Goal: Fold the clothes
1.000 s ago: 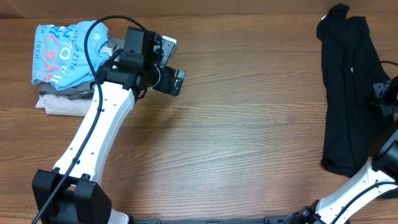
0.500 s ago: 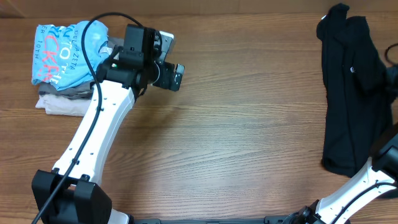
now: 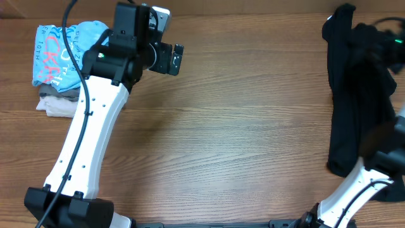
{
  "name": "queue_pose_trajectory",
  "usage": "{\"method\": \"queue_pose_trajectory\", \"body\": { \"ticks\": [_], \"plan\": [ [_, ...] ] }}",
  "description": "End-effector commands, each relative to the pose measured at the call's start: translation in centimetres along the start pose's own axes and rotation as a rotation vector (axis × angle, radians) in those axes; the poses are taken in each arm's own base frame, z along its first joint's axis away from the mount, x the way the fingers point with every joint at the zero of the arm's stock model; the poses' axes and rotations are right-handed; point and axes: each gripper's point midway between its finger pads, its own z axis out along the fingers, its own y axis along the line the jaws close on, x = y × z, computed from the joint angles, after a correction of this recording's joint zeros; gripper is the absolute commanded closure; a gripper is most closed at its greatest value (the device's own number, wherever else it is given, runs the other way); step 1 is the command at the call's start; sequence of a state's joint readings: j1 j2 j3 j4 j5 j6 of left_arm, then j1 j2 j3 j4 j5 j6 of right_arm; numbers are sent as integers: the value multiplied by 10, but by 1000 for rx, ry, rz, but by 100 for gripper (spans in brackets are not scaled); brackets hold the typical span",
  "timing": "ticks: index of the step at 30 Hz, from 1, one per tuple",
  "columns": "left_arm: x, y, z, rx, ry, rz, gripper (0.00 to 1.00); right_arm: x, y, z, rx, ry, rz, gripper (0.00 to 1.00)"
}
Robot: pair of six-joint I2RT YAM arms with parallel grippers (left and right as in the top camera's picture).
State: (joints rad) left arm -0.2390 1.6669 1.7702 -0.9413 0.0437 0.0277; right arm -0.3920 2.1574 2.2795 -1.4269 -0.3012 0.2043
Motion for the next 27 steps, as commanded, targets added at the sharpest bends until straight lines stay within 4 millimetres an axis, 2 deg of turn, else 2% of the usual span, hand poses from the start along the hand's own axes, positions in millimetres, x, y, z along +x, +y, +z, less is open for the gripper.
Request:
{"method": "queue_pose_trajectory", "body": {
  "ticks": [1,4,7,10,12,13,14,16,19,20,21,22,23,25,27],
  "plan": [
    [-10,24,-16,-58,-23,-51,1,25,82,-21,-120,-19,-153,96],
    [-8,44,-21,-86,-16,-116,1,58,136,-8,-159,27,-222,96],
    [-4,74,-27,-133,-16,-177,1,91,187,1,-209,52,-305,96],
    [3,107,-32,-185,-11,-236,1,136,243,8,-248,64,-405,96],
    [8,124,-36,-211,-7,-265,0,159,266,11,-260,65,-459,96],
    [12,136,-39,-231,-4,-288,0,179,282,14,-268,71,-501,96],
    [14,141,-40,-240,-3,-298,0,189,289,15,-275,76,-522,96],
    [19,156,-44,-264,0,-325,0,222,311,21,-292,93,-594,96],
    [24,170,-49,-287,1,-352,0,252,326,29,-302,123,-651,96],
    [26,175,-50,-296,2,-362,0,269,331,33,-303,146,-677,96],
    [27,177,-51,-299,4,-367,0,275,332,36,-301,157,-686,96],
    [28,179,-52,-302,4,-370,0,284,335,38,-302,168,-702,91],
    [28,179,-52,-303,6,-371,0,289,337,40,-302,175,-714,79],
    [29,179,-52,-302,8,-371,0,295,338,40,-304,177,-732,40],
    [29,179,-52,-301,7,-371,0,296,338,39,-304,178,-742,22]
  ]
}}
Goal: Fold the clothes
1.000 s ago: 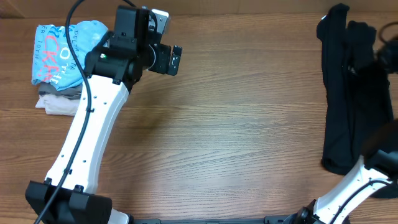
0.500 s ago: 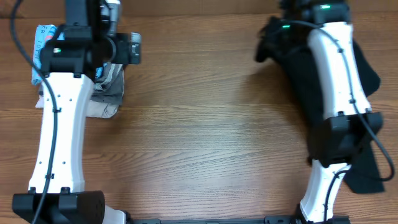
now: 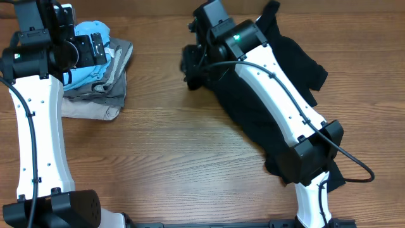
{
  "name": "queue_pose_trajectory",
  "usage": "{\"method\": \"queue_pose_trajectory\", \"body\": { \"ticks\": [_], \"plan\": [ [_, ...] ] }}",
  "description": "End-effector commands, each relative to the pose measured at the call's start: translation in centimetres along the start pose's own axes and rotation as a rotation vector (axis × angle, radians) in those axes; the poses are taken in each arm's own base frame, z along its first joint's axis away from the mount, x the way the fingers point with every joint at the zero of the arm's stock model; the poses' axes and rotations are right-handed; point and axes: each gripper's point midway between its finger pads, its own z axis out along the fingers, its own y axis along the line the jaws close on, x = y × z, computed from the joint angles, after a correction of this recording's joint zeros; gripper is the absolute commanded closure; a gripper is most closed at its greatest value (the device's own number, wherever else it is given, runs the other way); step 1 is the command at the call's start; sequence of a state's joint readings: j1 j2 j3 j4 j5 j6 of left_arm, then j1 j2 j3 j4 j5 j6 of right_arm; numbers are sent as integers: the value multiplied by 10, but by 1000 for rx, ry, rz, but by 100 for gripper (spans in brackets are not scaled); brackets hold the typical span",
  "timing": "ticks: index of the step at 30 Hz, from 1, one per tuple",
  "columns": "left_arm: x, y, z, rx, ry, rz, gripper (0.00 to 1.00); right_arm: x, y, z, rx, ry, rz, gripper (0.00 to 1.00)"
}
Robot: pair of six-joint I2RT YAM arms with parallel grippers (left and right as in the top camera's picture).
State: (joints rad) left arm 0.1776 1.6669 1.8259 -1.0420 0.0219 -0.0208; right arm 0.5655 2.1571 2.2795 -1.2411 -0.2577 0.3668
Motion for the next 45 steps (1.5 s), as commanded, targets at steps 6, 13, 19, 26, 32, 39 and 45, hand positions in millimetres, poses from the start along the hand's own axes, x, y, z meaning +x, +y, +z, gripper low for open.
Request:
{"method": "queue_pose_trajectory", "body": {
  "ticks": [6,13,19,26,32,39,45],
  "plan": [
    [-8,-10,-7,59,-24,-8,0,-19,-77,-37,139,-35,97,17],
    [0,-46,2,177,17,27,3,-41,-225,-98,261,-117,367,14],
    [34,-103,47,245,172,122,8,-36,-365,-151,360,-238,602,14],
    [73,-151,90,287,309,210,14,-6,-447,-123,382,-165,752,20],
    [92,-178,101,308,357,265,14,12,-475,-76,359,-73,778,36],
    [93,-181,101,312,355,270,13,22,-485,-46,344,-39,787,47],
    [92,-181,101,312,353,270,13,31,-479,-28,283,-3,752,59]
  ]
}}
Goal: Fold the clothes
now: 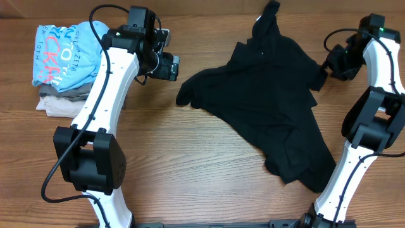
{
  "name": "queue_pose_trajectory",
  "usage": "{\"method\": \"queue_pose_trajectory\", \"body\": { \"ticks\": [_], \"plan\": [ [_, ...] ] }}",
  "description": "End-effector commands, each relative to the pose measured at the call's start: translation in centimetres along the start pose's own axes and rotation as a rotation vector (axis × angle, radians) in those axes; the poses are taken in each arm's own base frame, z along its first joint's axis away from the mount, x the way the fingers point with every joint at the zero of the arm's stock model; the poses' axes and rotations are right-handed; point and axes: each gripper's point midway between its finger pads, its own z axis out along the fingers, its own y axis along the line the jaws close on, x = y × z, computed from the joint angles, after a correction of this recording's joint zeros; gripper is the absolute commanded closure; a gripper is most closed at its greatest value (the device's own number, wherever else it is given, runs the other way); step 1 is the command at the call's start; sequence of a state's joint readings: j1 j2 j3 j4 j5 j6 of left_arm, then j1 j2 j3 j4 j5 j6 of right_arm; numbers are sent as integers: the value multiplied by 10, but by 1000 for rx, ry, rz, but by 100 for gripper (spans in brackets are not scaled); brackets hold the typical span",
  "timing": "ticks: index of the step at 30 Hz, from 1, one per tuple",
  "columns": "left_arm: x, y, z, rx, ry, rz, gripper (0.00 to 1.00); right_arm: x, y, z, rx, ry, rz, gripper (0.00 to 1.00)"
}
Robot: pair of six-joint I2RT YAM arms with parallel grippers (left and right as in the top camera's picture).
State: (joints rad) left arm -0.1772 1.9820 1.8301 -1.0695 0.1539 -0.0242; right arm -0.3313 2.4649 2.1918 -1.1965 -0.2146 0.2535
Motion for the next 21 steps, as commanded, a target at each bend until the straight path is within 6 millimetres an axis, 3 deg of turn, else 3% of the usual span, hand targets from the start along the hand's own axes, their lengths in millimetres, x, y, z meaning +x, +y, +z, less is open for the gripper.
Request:
{"method": "queue_pose_trajectory", "body": {
  "ticks": [1,5,7,10,13,15,17,19,20,21],
  "plan": [
    [-7,-3,-2,12,-18,-2,13,11,9,11,-51,45,-54,62],
    [-8,-3,-2,12,-21,-1,12,10,22,3,-103,42,-61,94],
    [-9,-3,-2,13,-24,0,12,8,33,-8,-148,36,-68,96],
    [-11,-3,-2,12,-34,1,12,6,53,-44,-185,-10,-101,96],
    [-15,0,-2,8,-53,-3,12,17,80,-78,-207,-43,-176,96],
    [-19,6,-3,4,-69,-24,12,40,112,-102,-224,-48,-261,96],
    [-20,13,-5,-1,-74,-44,13,75,148,-114,-238,-19,-344,96],
    [-20,18,-5,-6,-75,-54,13,103,173,-112,-249,22,-403,96],
    [-21,21,-6,-8,-76,-60,12,133,198,-107,-251,66,-465,96],
    [-21,25,-6,-11,-77,-67,13,150,212,-104,-254,86,-503,96]
  ]
}}
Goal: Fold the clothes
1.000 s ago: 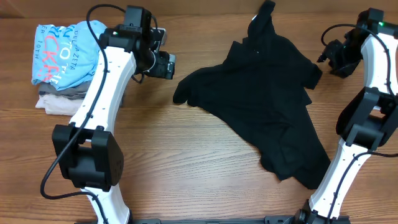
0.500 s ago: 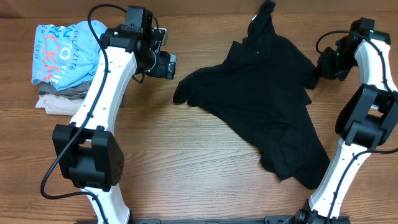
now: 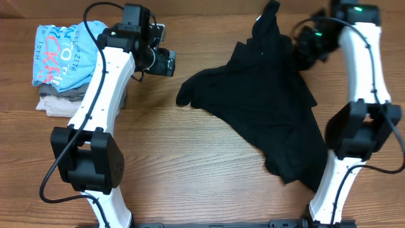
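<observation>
A black garment point(image 3: 266, 107) lies spread but rumpled on the wooden table, centre right, with one tip pointing left point(image 3: 183, 95) and a narrow part reaching up to the far edge. My right gripper point(image 3: 304, 47) is over the garment's upper right part; its fingers blend into the dark cloth. My left gripper point(image 3: 167, 62) hovers left of the garment, apart from it, fingers spread with nothing between them.
A stack of folded clothes point(image 3: 63, 60) sits at the far left, a light blue printed shirt on top with grey and beige pieces under it. Bare wood point(image 3: 190, 164) runs across the front of the table.
My right gripper has moved left, from the garment's right edge to over its upper right part. The left gripper shifted slightly up and left. The garment lies much as before.
At first the black garment hung bunched at the far right and my left gripper was beside the folded stack. Then my right arm reached to the table's middle with the garment under it. Later it lay spread, centre right, and it lies so now.
</observation>
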{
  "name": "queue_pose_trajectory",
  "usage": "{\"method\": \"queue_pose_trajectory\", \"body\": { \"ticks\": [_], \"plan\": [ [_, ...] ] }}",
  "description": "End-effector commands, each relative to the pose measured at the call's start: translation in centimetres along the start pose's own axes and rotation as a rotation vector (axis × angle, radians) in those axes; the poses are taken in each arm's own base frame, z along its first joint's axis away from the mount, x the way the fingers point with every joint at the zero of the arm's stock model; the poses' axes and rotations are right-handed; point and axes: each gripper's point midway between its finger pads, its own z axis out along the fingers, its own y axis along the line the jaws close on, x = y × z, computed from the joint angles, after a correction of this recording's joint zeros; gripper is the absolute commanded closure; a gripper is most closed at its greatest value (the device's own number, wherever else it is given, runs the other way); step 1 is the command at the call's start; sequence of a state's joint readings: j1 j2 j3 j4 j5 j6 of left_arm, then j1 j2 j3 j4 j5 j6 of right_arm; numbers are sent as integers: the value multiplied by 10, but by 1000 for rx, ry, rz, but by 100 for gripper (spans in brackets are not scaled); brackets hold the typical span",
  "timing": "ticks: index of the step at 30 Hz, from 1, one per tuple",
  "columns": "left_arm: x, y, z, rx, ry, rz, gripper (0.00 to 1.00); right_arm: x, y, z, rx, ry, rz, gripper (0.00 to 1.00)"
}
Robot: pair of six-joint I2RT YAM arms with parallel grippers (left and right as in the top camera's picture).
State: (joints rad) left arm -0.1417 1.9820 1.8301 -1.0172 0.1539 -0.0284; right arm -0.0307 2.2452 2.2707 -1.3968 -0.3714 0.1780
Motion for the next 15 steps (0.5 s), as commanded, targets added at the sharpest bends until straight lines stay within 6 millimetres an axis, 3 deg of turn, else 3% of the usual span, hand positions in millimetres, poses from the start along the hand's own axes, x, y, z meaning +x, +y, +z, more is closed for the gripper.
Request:
{"method": "queue_pose_trajectory", "body": {
  "ticks": [1,4,5,6,9,11,13,14,15],
  "plan": [
    [-7,11,-3,-2,-19,-43,13,32,72,10,-53,48,-141,96],
    [-7,16,-4,-7,-18,-53,12,57,116,25,-76,83,-201,96],
    [-6,17,-4,-8,-17,-55,13,63,123,27,-81,91,-210,96],
    [-6,19,-5,-10,-16,-60,12,79,143,33,-94,118,-249,96],
    [-6,20,-5,-12,-17,-61,13,100,165,40,-104,145,-309,96],
    [-6,21,-5,-14,-16,-61,12,98,165,41,-75,122,-324,94],
    [-6,21,-5,-14,-14,-61,13,86,154,38,-34,87,-312,74],
    [-5,21,-5,-15,-13,-61,12,70,137,32,4,48,-285,46],
    [-4,21,-5,-15,-8,-62,12,61,127,27,22,26,-264,38]
  ]
}}
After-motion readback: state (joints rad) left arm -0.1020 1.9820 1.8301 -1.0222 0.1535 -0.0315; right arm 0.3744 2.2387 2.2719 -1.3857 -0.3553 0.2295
